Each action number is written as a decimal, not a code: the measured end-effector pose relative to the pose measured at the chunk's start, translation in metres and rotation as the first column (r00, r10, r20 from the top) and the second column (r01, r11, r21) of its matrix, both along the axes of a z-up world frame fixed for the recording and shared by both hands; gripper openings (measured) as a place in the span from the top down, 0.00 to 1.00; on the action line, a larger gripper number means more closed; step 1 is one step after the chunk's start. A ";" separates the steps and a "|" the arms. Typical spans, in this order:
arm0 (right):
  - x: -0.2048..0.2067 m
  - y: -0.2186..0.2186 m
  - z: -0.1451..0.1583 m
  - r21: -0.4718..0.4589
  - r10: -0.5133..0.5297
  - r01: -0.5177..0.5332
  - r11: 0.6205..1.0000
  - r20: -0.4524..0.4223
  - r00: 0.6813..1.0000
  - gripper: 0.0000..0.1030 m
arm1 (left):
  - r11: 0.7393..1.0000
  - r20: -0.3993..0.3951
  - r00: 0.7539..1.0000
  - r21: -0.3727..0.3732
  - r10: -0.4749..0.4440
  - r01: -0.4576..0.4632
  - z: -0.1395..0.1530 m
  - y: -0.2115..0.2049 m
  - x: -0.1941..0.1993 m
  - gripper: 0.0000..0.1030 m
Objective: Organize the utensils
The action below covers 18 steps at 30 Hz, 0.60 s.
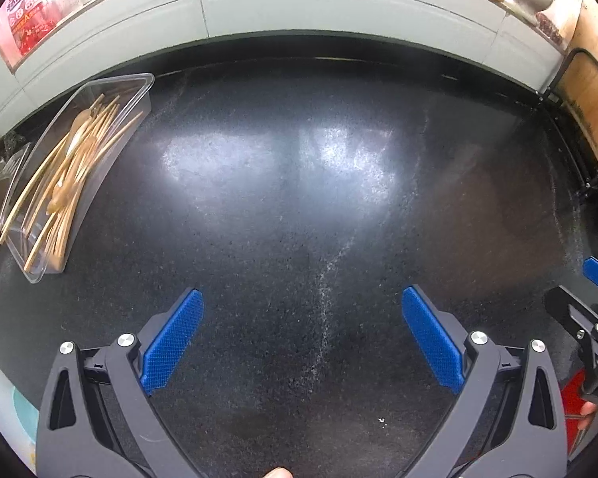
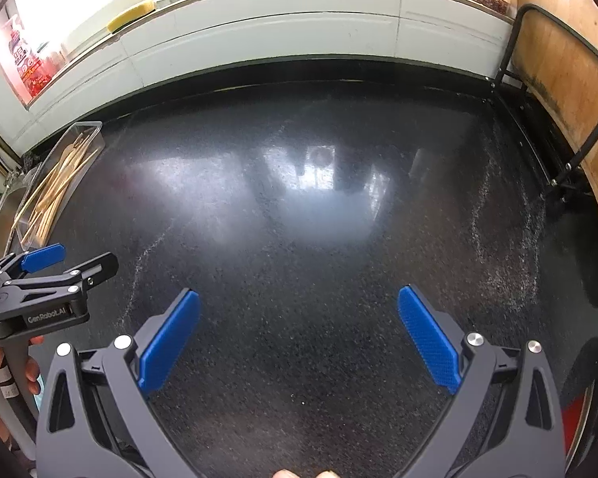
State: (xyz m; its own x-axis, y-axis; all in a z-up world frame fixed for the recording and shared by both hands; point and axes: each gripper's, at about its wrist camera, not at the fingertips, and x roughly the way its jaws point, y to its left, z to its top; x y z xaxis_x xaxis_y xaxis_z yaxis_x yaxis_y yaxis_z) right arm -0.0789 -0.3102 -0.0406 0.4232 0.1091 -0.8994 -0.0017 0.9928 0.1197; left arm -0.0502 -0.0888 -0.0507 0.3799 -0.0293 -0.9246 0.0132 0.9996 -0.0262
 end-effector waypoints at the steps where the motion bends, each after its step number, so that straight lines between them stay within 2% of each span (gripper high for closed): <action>1: -0.001 -0.002 0.000 0.002 -0.002 0.002 1.000 -0.001 1.000 0.06 | 1.000 -0.004 1.000 0.006 0.005 -0.005 -0.001 0.000 0.000 0.06; 18: -0.007 -0.001 -0.002 -0.013 0.020 -0.021 1.000 -0.015 1.000 0.06 | 0.999 -0.023 0.999 -0.023 0.032 -0.032 -0.009 0.002 -0.001 0.06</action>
